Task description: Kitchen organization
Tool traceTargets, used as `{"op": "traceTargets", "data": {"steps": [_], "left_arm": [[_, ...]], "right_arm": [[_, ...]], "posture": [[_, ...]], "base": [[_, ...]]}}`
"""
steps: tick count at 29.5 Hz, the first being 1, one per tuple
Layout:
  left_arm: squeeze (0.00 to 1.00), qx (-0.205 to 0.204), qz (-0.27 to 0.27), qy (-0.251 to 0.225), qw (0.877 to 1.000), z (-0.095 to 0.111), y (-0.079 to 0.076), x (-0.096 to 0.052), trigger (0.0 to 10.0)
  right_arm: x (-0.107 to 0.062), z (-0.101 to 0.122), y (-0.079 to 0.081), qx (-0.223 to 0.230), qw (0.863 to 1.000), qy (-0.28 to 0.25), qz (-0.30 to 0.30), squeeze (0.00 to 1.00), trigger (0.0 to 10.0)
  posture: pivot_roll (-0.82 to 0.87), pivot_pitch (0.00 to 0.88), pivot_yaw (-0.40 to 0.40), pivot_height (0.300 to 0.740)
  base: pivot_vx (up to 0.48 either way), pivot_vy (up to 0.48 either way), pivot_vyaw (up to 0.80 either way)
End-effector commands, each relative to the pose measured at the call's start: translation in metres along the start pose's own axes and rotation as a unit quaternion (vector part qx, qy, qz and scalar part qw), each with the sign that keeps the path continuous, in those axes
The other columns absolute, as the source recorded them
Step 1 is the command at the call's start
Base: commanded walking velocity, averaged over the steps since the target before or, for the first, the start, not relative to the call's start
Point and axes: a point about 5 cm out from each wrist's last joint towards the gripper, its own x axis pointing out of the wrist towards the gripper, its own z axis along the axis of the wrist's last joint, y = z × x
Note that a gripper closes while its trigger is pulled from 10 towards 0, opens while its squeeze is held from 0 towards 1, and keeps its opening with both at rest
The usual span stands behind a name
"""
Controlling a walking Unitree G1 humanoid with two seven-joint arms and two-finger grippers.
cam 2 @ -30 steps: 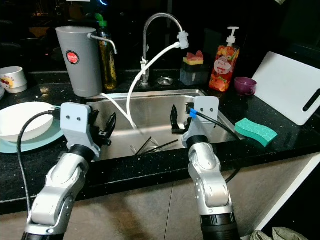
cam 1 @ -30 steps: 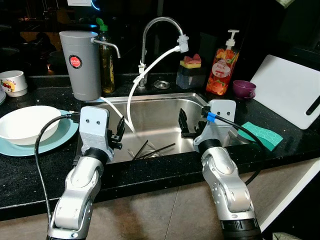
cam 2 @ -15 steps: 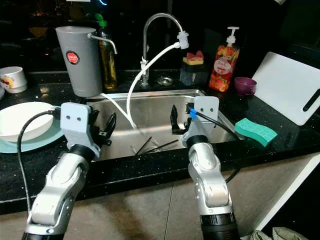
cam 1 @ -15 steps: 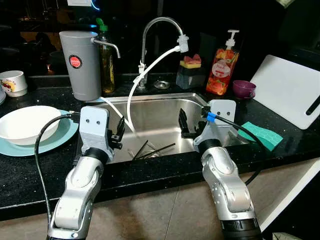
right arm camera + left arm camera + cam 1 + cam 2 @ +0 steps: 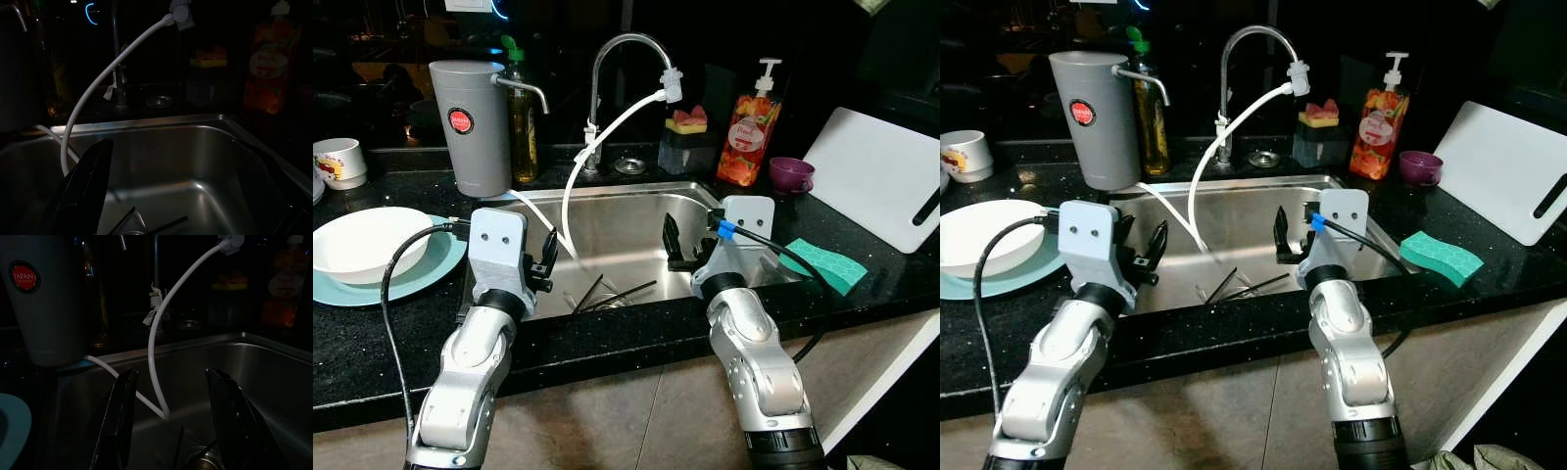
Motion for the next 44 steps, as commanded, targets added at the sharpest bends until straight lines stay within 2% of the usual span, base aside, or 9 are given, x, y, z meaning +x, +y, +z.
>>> {"op": "traceTargets", "data": {"steps": [1, 44], "left_arm": [[0.00, -0.002, -0.006, 0.001, 1.000, -0.0009, -0.0038, 0.0012, 10.0], [0.00, -0.001, -0.005, 0.003, 1.000, -0.0011, -0.0038, 0.0005, 10.0]], "right_arm": [[0.0006, 0.0014, -0.0019, 0.001, 1.000, -0.004, -0.003, 0.00, 10.0], [-0.0001, 0.0010, -0.0024, 0.001, 1.000, -0.004, -0.005, 0.00, 10.0]], "posture": [[0.14, 0.068, -0.071, 0.740], [0.14, 0.075, -0.070, 0.740]], "base": [[0.000, 0.000, 0.00], [0.000, 0.000, 0.00]]}}
